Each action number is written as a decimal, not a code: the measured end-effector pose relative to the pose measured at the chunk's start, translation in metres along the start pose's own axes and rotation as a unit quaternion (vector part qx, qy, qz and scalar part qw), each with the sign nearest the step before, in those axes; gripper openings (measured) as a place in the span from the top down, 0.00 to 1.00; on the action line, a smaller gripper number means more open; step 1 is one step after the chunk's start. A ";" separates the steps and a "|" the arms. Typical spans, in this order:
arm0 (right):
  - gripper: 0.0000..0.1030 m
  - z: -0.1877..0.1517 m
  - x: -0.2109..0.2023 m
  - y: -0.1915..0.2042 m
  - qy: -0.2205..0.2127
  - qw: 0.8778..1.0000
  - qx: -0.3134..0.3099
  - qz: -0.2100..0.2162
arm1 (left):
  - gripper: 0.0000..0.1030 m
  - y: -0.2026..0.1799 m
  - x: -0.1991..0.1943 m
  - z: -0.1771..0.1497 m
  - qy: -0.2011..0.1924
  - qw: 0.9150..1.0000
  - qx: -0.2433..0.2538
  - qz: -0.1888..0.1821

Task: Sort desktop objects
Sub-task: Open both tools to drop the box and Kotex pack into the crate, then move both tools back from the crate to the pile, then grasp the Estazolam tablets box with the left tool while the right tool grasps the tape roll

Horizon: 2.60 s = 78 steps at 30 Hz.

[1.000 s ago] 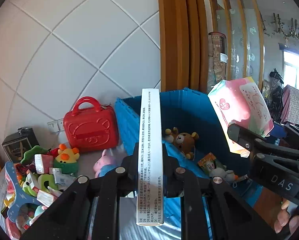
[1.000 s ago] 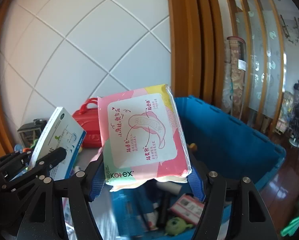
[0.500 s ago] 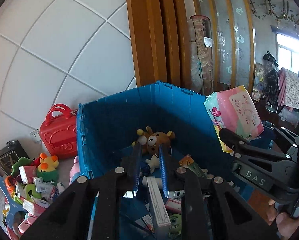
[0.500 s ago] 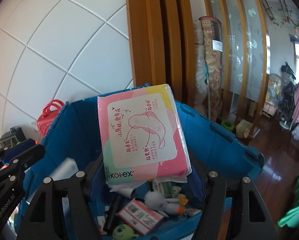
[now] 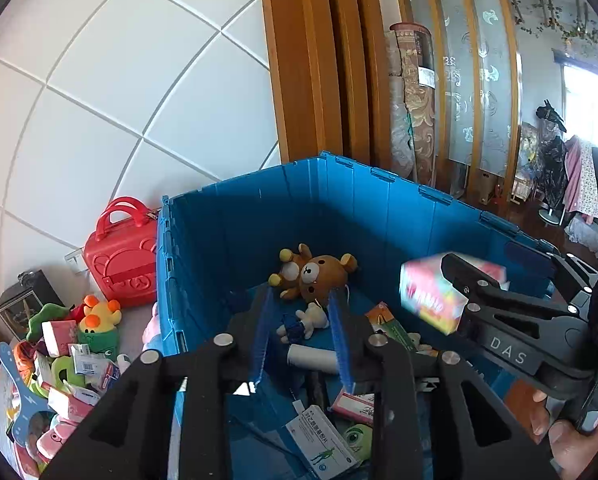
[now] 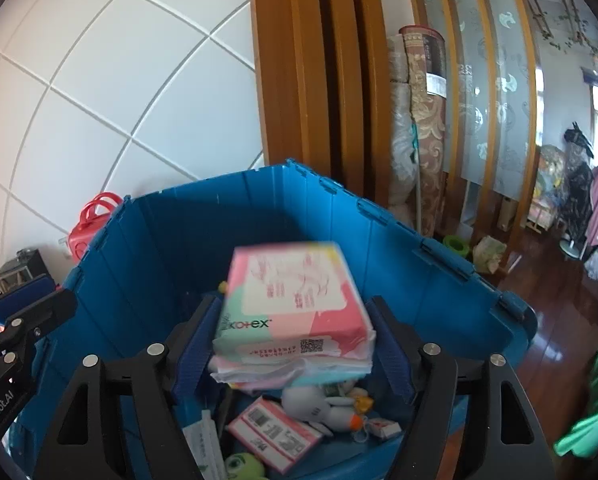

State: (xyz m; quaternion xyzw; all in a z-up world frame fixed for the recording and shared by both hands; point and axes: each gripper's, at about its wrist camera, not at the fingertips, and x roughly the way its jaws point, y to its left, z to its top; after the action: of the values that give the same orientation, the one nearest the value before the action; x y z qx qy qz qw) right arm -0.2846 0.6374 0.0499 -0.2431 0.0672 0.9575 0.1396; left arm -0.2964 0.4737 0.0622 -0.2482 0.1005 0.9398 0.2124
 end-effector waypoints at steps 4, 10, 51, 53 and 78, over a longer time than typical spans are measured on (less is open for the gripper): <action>0.00 0.002 -0.004 -0.001 -0.007 1.000 0.006 -0.005 | 0.51 0.007 -0.008 -0.001 -0.014 1.000 -0.010 -0.006; 0.00 0.003 -0.017 0.010 -0.017 1.000 0.004 0.008 | 0.33 0.033 -0.036 -0.007 -0.057 0.998 -0.036 0.018; 0.00 -0.221 0.065 0.382 0.265 0.912 -0.217 0.224 | 0.29 0.460 -0.117 -0.408 0.262 0.844 -0.351 0.310; 0.00 -0.237 0.070 0.386 0.287 0.905 -0.220 0.223 | 0.29 0.462 -0.113 -0.420 0.269 0.841 -0.363 0.298; 0.00 -0.327 0.010 0.489 0.333 0.823 -0.318 0.333 | 0.64 0.458 -0.114 -0.480 0.317 0.858 -0.316 0.252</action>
State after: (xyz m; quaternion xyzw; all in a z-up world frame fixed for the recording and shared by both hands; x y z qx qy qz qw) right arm -0.2940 0.1097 -0.2110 -0.5414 -0.1219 0.7746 -0.3034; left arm -0.2094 -0.1148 -0.2524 -0.5525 -0.0806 0.8130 -0.1650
